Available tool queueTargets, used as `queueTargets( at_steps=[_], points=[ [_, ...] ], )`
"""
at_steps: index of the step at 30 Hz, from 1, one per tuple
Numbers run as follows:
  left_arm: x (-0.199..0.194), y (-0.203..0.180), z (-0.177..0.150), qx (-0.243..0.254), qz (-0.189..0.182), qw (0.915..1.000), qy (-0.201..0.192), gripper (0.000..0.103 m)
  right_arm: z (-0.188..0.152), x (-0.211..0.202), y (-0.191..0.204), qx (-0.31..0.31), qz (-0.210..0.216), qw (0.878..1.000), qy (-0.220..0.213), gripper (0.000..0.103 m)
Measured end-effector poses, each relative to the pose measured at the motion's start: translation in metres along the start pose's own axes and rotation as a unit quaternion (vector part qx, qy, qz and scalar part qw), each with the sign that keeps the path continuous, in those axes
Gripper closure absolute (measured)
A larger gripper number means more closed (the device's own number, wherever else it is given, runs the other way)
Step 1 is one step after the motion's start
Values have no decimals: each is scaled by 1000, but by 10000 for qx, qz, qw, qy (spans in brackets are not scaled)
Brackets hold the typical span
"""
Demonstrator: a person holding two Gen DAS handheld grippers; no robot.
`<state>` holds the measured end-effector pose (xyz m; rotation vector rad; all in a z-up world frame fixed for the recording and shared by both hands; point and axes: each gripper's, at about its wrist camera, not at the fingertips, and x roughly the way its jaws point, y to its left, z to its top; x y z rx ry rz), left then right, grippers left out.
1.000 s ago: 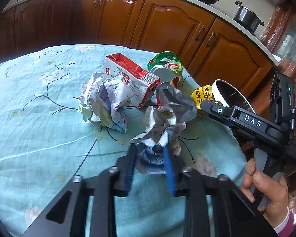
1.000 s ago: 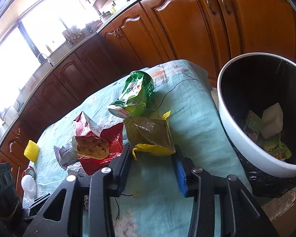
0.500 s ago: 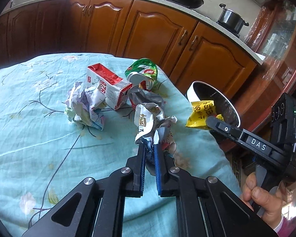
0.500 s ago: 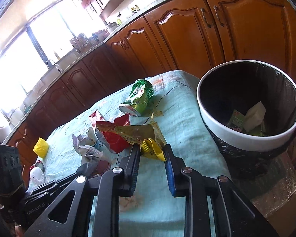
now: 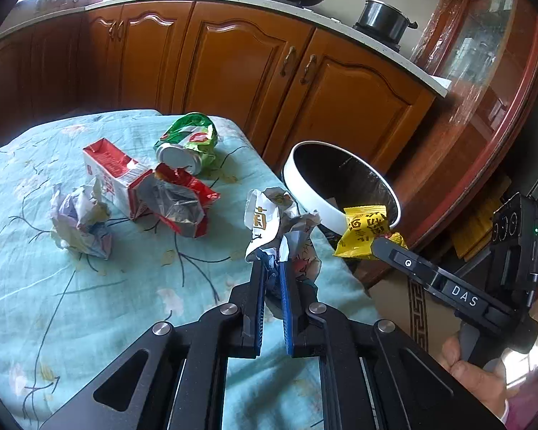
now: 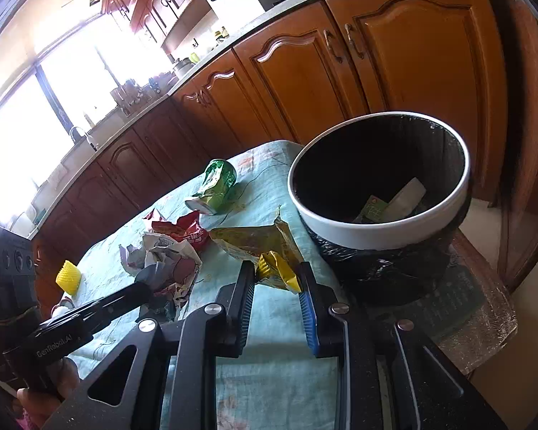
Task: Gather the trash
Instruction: 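Grasp the yellow wrapper with the right tool while the left tool grasps crumpled white foil, then carry the yellow wrapper and white foil over the bin opening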
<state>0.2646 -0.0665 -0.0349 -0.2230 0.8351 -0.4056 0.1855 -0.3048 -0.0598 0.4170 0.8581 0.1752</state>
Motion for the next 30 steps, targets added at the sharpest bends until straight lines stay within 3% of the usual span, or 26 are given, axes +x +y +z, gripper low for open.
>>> queueTargets(
  at_steps=[11,30],
  points=[
    [28,-26,16,264,-97,9996,81,96,11,-19,-38,284,-222,9991,-225,78],
    [73,-59,48,536,-62,9984,137,96,41,-18,-68,344,-471,9976,-385,78]
  ],
)
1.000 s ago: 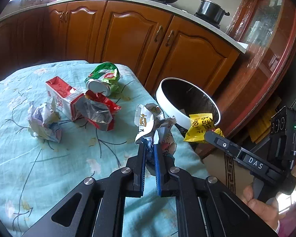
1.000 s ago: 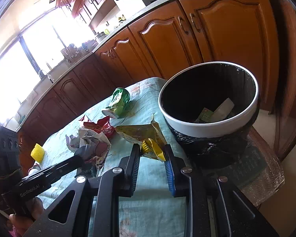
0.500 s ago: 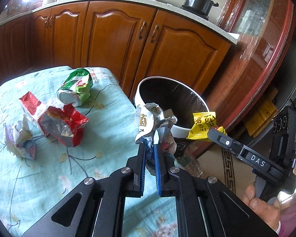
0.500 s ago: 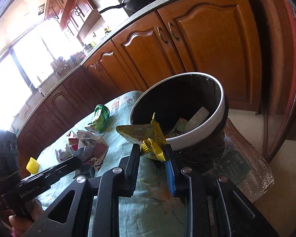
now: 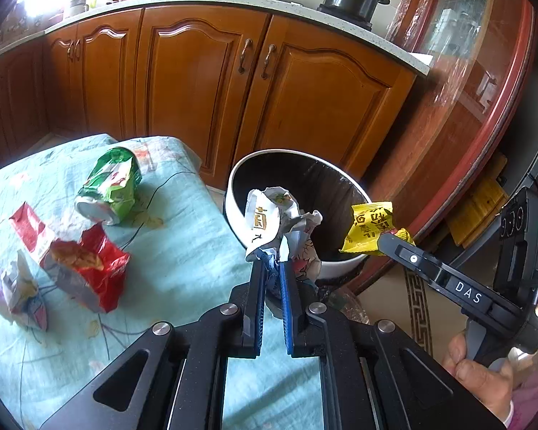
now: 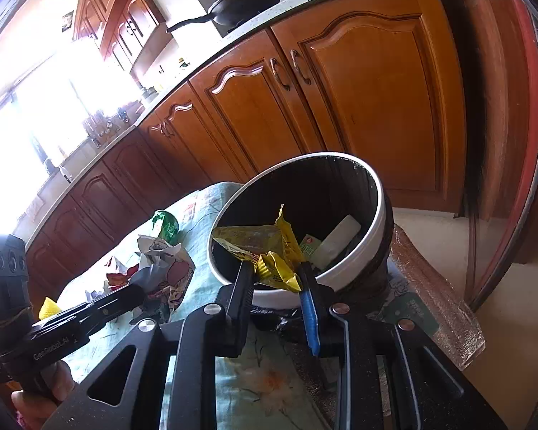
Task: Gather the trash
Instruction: 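Carry the yellow wrapper and white foil over the bin opening, then open both tools to drop the wrappers into the bin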
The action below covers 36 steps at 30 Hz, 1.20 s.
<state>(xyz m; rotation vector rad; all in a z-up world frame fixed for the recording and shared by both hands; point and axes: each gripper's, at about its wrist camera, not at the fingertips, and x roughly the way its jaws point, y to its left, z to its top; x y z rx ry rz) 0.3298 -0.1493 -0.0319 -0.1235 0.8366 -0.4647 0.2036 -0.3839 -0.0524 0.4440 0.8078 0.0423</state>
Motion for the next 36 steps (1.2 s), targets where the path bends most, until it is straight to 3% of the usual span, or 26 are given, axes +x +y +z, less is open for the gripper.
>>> queueTargets(
  at_steps=[28,30,32,35,36],
  points=[
    [78,-21,51,130,191,9994,271,94,44,44,-25,-314,-406,9981,354,72],
    [81,-20,53,96,191,9992,323,85,46,47,-24,-329,-430,9978,371,66],
    [81,-19,54,23,202,9993,299,68,47,48,-26,-299,-443,9979,378,57],
    [78,-18,52,-13,227,9995,230,55,49,46,-28,-218,-381,9984,358,47],
    [76,-17,52,-25,224,9995,206,55,49,44,-29,-199,-367,9986,330,43]
  ],
)
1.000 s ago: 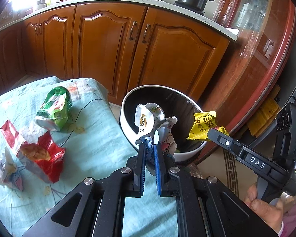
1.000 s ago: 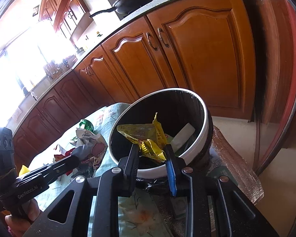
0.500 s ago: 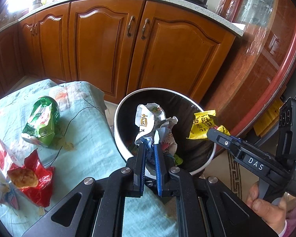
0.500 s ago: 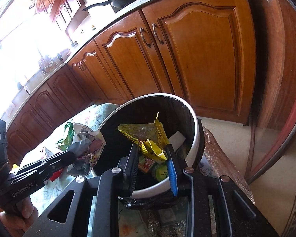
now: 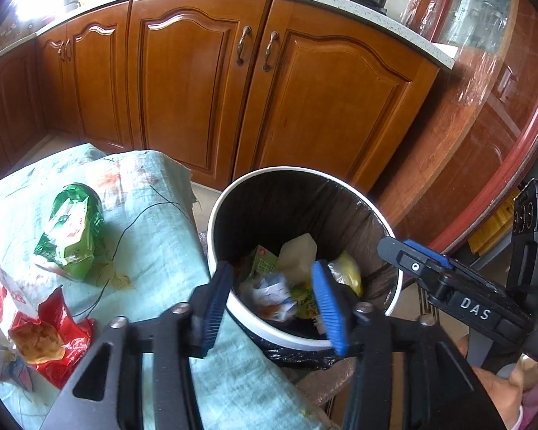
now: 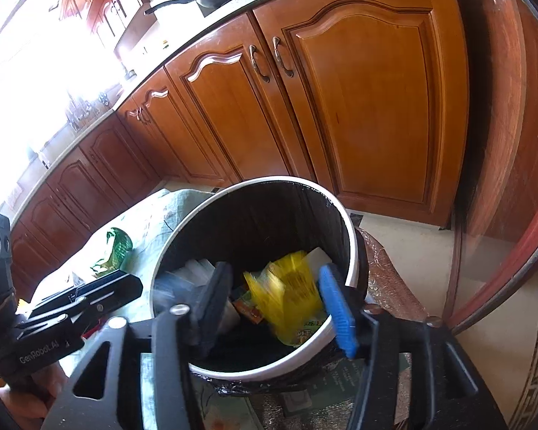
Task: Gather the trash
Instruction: 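Open both tools to drop the wrappers into the bin, then move both open tools back toward the remaining trash on the cloth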
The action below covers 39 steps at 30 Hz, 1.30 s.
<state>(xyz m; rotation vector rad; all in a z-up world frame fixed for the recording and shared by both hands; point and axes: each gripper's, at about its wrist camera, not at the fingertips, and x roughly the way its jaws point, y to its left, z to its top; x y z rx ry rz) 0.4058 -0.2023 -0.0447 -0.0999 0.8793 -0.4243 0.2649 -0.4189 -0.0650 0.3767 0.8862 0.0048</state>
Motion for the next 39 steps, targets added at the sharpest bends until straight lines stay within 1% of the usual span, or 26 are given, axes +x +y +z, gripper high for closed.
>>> queueTargets(
  at_steps=[2,5,6,7,8,13,17,21,26,32,39],
  points=[
    [-4,2,-3,-12,11,10000,-34,52,-1,-3,0,18,19,10000,-41,38],
    [-14,6,-12,-55,35,9999,-106,48,-4,-9,0,92,100,9998,-111,28],
    [-17,8,-16,-93,57,9999,-109,46,-6,-12,0,122,155,9997,-136,19],
    [-19,10,-20,-126,68,9998,-108,43,-9,-14,1,158,222,9995,-179,13],
    [-22,13,-24,-164,81,9998,-114,43,-12,-17,1,190,260,9992,-223,12],
    [-46,24,-45,-294,183,9992,-177,41,-28,-26,12,277,434,9982,-296,11],
    [-70,38,-66,-432,228,9985,-242,40,-41,-30,26,315,585,9974,-268,11],
    [-94,55,-86,-585,349,9972,-295,40,-53,-34,44,283,768,9964,-232,11],
    [-119,78,-108,-862,479,9946,-338,40,-70,-36,76,24,1078,9941,-114,10],
    [-153,98,-130,-1050,655,9912,-468,40,-87,-32,111,-253,1349,9905,28,9],
    [-178,128,-152,-1433,730,9858,-491,40,-103,-24,140,-445,1448,9883,198,9]
  ],
)
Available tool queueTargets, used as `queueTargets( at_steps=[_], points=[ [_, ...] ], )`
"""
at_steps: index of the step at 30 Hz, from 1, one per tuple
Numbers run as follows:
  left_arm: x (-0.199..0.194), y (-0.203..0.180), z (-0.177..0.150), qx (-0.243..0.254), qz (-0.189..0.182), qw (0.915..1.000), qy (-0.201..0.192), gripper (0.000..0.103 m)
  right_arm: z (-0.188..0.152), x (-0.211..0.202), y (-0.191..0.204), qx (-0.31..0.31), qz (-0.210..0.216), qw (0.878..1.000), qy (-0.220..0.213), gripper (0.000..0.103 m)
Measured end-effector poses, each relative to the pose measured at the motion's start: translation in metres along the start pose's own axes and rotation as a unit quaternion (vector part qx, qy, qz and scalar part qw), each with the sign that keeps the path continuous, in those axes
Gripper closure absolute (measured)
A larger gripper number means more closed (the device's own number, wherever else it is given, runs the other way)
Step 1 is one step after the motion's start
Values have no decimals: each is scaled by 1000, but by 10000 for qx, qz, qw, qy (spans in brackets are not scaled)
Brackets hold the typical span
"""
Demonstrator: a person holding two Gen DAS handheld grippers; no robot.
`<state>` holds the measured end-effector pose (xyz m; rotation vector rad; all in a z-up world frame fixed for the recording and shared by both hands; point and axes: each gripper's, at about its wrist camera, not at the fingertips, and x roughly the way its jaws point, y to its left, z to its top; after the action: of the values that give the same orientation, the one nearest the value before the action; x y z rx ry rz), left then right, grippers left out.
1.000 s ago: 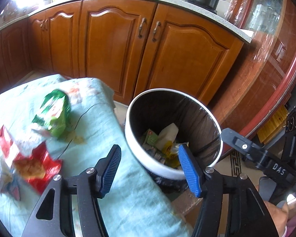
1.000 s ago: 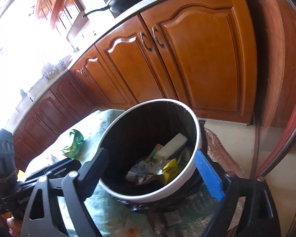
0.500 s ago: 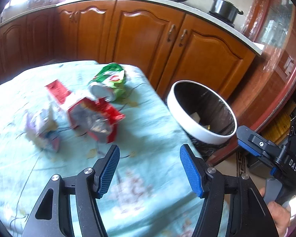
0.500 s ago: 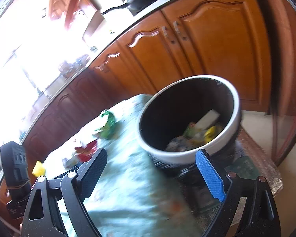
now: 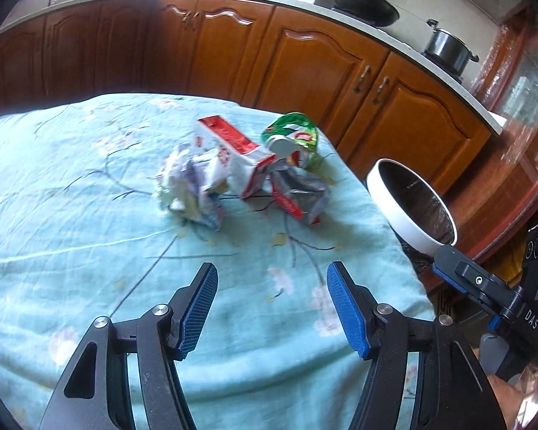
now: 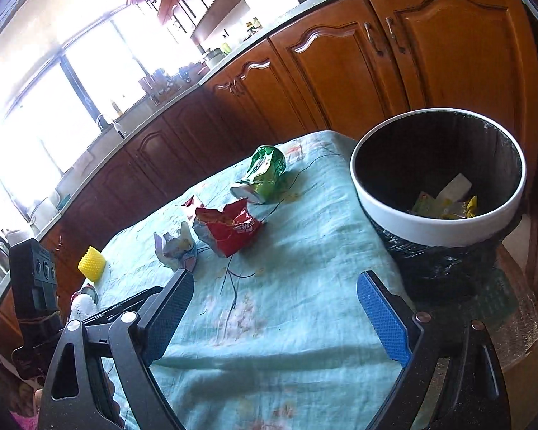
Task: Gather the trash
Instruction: 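Move both open tools back toward the remaining trash on the cloth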
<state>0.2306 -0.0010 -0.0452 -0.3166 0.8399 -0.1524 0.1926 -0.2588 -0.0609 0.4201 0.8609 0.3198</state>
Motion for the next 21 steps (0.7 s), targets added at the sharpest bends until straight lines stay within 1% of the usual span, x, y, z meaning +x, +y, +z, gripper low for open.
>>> queueTargets(
  at_steps=[4,8,14,21],
  points=[
    [-8,16,-1,-195,35,9998,-21,40,-5,9,11,-61,25,9999,85,9],
    [-12,26,1,-284,94,9995,-59,40,-9,18,20,-102,83,9998,154,9],
    [-5,37,6,-403,92,9991,-37,40,-11,31,31,-176,98,9995,250,9],
    [3,41,15,-393,85,9992,-23,40,-3,45,40,-270,19,9993,253,10]
  ],
)
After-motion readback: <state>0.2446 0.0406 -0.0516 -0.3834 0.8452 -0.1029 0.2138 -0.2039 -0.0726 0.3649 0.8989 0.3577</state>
